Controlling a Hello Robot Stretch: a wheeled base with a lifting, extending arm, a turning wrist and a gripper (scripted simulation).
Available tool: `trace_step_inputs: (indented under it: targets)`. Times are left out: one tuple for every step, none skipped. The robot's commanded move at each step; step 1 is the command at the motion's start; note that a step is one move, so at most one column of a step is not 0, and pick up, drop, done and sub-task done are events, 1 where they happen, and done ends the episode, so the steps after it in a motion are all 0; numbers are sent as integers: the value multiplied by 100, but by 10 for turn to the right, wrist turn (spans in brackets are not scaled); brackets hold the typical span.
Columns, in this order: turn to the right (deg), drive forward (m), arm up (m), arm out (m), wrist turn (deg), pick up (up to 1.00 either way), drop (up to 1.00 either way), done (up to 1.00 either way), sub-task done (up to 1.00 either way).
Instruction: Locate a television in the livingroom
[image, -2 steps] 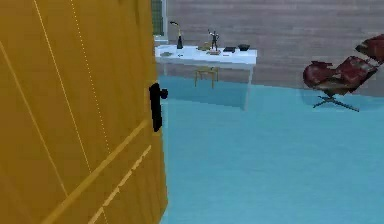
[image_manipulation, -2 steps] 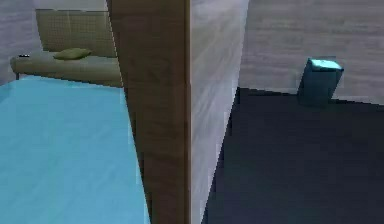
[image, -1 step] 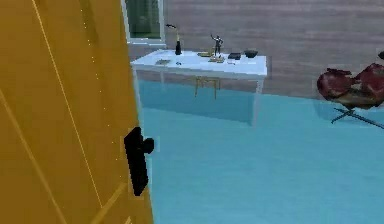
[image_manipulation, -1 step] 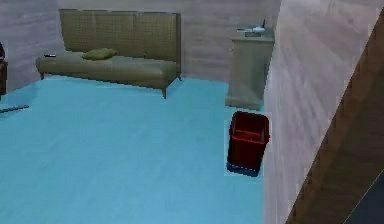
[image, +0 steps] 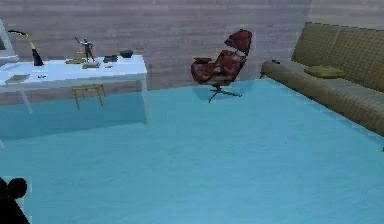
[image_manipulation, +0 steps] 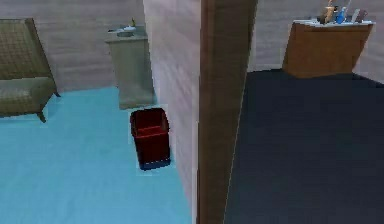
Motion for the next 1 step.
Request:
trace_step_inputs:
  targets:
    - [0, 35, 0, 0, 0, 0, 0, 0, 0]
